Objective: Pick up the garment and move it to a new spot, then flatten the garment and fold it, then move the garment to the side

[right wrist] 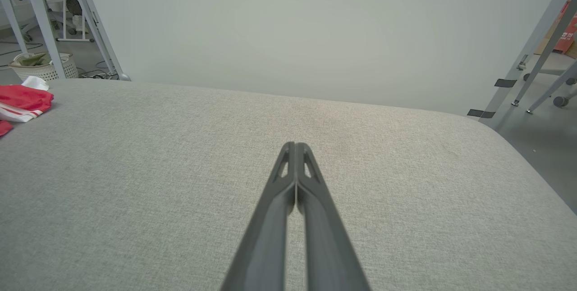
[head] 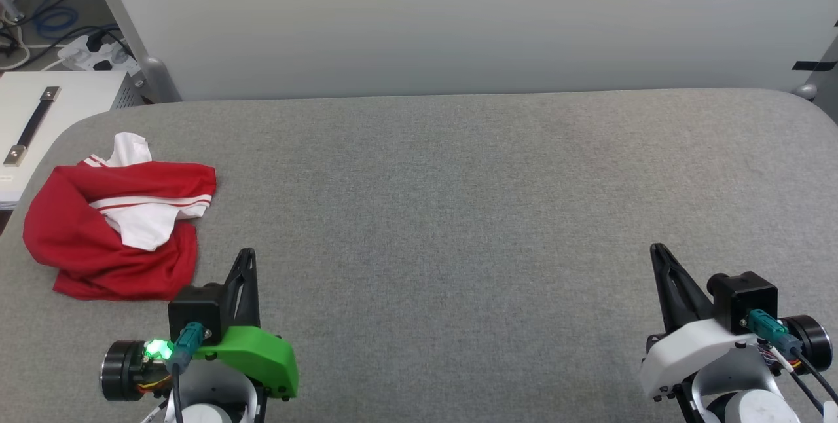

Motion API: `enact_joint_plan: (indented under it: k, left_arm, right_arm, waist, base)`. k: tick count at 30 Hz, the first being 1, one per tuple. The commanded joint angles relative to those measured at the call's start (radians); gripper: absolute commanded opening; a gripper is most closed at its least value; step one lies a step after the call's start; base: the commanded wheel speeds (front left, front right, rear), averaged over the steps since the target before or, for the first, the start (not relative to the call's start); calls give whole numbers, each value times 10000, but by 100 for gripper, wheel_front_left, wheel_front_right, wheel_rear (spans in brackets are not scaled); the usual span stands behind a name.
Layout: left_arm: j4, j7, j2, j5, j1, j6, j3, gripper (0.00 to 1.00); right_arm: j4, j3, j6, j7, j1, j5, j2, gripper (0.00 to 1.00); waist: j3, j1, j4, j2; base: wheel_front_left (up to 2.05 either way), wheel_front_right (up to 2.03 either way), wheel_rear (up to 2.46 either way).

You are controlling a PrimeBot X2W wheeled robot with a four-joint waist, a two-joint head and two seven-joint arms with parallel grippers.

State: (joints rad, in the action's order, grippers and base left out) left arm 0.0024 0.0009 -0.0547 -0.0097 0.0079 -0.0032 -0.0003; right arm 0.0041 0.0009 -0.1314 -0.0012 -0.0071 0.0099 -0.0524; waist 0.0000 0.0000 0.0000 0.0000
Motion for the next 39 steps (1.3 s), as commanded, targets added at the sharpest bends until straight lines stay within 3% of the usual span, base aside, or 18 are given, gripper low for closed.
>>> enact_joint_plan:
  k: [1,14,15,39]
  left_arm:
    - [-24,-9,45,97,-79,32,3,0]
    - [-24,-9,45,97,-79,32,3,0]
    - [0,-1,0,-1,0,0,2,100]
    - [298,-446,6,-366,21,-81,-97,100]
  right_arm:
    - [-41,-9,7,12,71,-99,22,0]
    - [-41,-9,7,12,71,-99,22,0]
    - [0,0,0,-1,0,1,0,100]
    - [118,-109,1,-443,19,269,2,100]
  waist:
    - [0,0,0,0]
    - [0,0,0,0]
    - [0,0,0,0]
    - [13,0,4,0]
  base:
    - [0,0,0]
    - [0,0,0]
    - [0,0,0]
    - [0,0,0]
